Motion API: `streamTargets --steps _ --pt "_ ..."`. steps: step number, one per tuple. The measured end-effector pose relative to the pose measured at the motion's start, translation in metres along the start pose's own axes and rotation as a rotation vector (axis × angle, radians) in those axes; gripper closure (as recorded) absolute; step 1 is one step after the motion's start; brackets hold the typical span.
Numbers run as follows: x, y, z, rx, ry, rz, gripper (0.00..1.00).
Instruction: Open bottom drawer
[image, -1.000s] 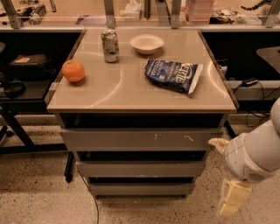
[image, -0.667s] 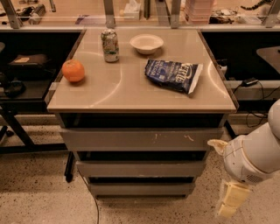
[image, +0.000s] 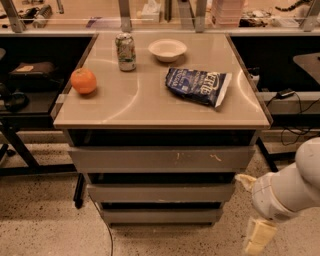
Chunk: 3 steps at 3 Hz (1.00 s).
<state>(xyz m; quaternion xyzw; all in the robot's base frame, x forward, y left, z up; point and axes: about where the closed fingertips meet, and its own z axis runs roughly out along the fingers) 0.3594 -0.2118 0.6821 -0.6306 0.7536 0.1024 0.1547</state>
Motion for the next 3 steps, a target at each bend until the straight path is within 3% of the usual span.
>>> streamTargets --steps 2,3 --pt "0.066 -0.036 0.131 0.031 -0.115 0.036 0.00" --pt "0.066 -0.037 0.130 0.032 -0.114 0.035 0.00"
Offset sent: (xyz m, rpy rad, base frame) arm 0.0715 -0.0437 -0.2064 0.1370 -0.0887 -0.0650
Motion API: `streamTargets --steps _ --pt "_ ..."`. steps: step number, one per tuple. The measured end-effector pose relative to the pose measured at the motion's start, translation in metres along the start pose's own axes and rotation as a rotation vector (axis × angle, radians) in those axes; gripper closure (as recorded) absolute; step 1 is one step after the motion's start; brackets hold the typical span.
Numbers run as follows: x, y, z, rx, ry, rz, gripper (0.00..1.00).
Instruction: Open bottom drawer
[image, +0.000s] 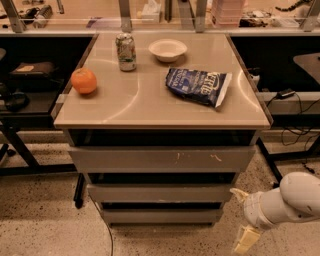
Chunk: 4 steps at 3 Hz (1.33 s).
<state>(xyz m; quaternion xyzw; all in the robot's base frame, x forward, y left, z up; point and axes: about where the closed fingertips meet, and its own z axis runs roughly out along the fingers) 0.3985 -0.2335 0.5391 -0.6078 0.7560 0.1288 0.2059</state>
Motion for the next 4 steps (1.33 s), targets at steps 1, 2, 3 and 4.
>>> streamTargets --steps 1,2,3,4 --pt "0.005 -0.001 0.021 0.011 -0.052 -0.017 0.00" --pt "0.018 -0.014 0.065 0.021 -0.133 -0.035 0.00" --pt "0.038 -0.025 0.118 0.015 -0.214 -0.060 0.00" --pt "0.066 -0.030 0.171 -0.010 -0.244 -0.041 0.00"
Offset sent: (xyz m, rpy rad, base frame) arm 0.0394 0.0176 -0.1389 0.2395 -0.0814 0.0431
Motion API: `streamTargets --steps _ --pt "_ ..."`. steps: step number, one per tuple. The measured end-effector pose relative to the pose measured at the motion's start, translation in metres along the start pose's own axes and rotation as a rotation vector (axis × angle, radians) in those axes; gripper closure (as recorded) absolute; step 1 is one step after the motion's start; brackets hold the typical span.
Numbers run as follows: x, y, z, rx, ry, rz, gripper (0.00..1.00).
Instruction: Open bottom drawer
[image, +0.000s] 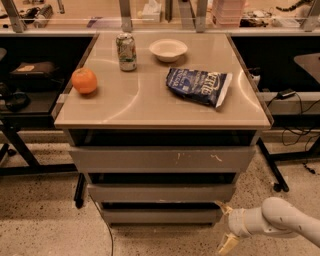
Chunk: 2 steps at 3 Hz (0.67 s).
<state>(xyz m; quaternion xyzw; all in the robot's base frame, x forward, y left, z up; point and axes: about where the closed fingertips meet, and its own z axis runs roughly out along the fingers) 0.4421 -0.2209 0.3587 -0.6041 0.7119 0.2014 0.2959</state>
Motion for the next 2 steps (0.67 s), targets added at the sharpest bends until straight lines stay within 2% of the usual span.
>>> streamTargets --steps 1,2 --pt "0.003 0.004 0.007 -0.002 0.004 -0.010 0.00" --pt "0.033 0.006 0.039 -0.006 0.020 -0.029 0.00"
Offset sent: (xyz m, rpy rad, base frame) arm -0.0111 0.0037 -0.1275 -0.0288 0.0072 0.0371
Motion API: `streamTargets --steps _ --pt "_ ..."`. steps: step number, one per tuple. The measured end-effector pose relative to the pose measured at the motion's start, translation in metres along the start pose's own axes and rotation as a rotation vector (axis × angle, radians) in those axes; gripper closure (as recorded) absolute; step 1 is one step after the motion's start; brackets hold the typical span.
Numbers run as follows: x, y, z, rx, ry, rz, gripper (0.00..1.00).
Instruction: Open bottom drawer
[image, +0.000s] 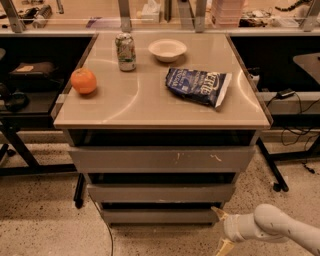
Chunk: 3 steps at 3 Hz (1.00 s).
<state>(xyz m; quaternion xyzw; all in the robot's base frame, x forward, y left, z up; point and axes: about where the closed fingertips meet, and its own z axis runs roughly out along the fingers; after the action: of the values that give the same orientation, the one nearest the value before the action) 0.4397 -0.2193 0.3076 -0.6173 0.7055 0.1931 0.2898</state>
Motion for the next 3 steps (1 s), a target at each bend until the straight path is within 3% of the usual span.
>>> streamTargets --steps 1,2,3 --pt "0.032 0.004 0.045 0.015 0.013 -0.020 0.00" --pt "0.048 0.002 0.088 0.045 0.001 -0.063 0.00" --pt "0.048 0.002 0.088 0.045 0.001 -0.063 0.00"
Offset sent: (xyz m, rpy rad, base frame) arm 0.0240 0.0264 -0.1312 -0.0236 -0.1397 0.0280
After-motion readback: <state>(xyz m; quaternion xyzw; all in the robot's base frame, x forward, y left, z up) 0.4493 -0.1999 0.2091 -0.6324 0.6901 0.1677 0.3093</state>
